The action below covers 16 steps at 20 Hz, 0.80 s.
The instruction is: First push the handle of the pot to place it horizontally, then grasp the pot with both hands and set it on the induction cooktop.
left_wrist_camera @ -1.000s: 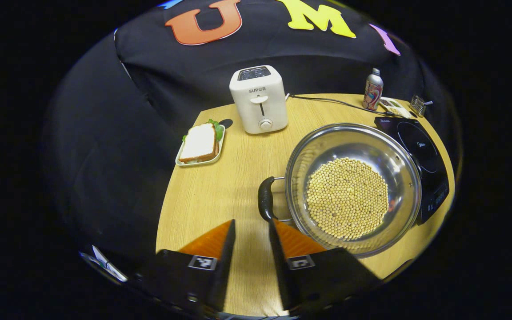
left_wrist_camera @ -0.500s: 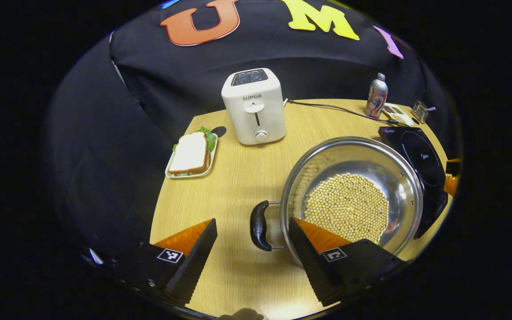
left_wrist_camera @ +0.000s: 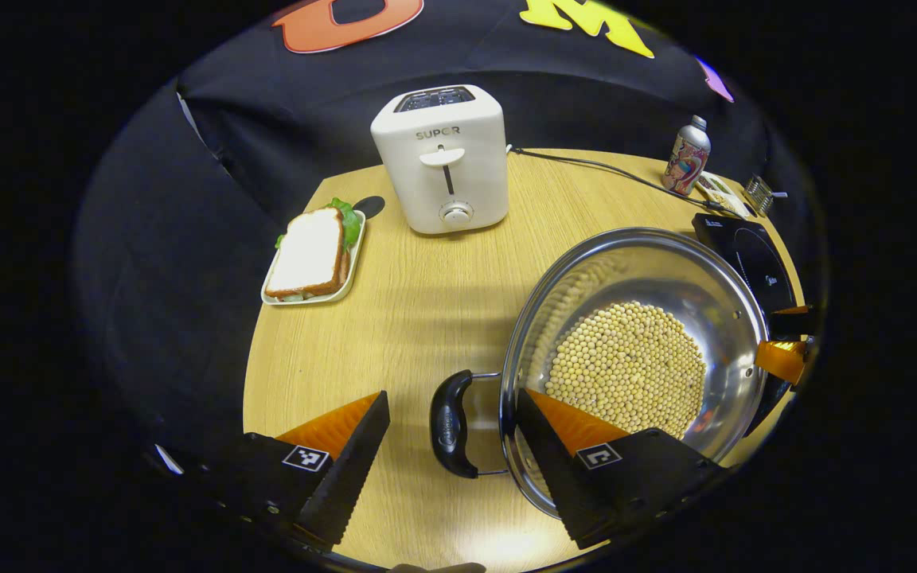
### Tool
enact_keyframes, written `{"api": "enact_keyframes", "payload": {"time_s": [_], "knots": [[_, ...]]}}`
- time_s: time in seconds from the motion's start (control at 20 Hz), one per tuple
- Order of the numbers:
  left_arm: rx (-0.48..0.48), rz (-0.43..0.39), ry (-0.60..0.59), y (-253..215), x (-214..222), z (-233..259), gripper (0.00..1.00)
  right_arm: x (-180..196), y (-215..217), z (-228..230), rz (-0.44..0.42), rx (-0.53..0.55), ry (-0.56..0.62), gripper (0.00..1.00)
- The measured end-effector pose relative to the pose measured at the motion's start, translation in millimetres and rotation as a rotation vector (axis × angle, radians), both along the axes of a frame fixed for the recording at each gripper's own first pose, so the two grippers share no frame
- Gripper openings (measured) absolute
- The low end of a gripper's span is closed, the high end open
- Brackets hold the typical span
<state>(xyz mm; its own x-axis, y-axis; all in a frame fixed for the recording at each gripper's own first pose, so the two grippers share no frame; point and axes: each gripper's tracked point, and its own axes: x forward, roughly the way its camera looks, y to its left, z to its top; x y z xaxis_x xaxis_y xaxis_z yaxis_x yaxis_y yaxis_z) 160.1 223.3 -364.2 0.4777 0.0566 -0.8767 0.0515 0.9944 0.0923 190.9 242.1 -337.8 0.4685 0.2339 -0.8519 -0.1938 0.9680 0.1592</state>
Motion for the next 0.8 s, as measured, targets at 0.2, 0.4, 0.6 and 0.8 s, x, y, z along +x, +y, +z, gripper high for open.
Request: {"api": "enact_keyframes", "payload": {"time_s": [0.2, 0.4, 0.6, 0.8], "knots": [[-0.038, -0.015, 0.049, -10, 1, -9, 0.80, 7, 4, 0, -0.025, -0.015, 0.039, 0.88], [-0.035, -0.046, 0.106, -14, -1, -16, 0.81, 12, 3, -2, -0.040, -0.062, 0.080, 0.82], [-0.058, -0.032, 0.148, -15, -3, -16, 0.60, 18, 4, -2, -0.054, -0.084, 0.103, 0.72], [-0.080, -0.001, 0.187, -16, -6, -19, 0.67, 19, 3, -1, -0.050, -0.075, 0.116, 0.61]]}}
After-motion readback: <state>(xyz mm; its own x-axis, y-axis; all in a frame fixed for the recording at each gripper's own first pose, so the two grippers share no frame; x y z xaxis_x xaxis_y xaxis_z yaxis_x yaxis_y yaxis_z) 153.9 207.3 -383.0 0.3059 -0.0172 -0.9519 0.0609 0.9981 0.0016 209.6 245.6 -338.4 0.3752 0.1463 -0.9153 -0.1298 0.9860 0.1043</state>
